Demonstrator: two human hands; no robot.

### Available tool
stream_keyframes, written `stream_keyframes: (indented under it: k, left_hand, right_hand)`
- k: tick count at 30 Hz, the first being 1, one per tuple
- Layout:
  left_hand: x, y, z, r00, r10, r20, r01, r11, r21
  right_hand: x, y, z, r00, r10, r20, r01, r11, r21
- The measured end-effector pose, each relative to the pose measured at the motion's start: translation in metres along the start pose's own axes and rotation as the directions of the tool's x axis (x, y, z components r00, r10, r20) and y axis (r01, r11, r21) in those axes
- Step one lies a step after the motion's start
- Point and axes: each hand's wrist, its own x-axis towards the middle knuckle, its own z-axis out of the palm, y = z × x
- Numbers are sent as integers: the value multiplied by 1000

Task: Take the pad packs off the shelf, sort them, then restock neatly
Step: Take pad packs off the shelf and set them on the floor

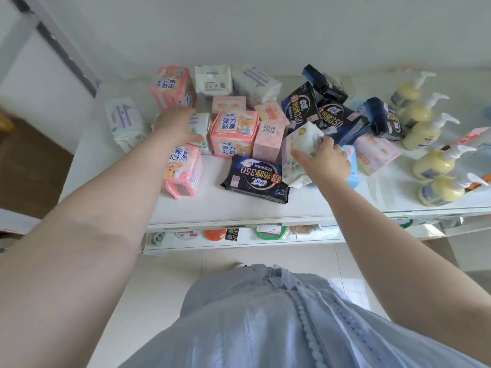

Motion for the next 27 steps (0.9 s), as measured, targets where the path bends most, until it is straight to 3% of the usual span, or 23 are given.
stream_keyframes:
  k: [11, 15, 20, 27]
  left_hand:
    - [25, -10, -12, 993, 75, 91, -73, 997, -25]
    - [18, -11, -23, 994, 99, -52, -102, 992, -71]
    - [3, -11, -64, 972, 52, -227, -99, 975, -198]
    - [-36, 44, -110, 958, 134, -253, -216, 917, -336]
  right_hand:
    - [12, -7, 7, 996, 85, 6, -84, 979, 185]
    - [15, -9, -1, 991, 127, 32, -130, 939, 317]
    - [15, -7, -35, 988, 142, -63, -90, 855, 511]
    - [6, -6, -94, 995, 31, -93, 42, 727, 685]
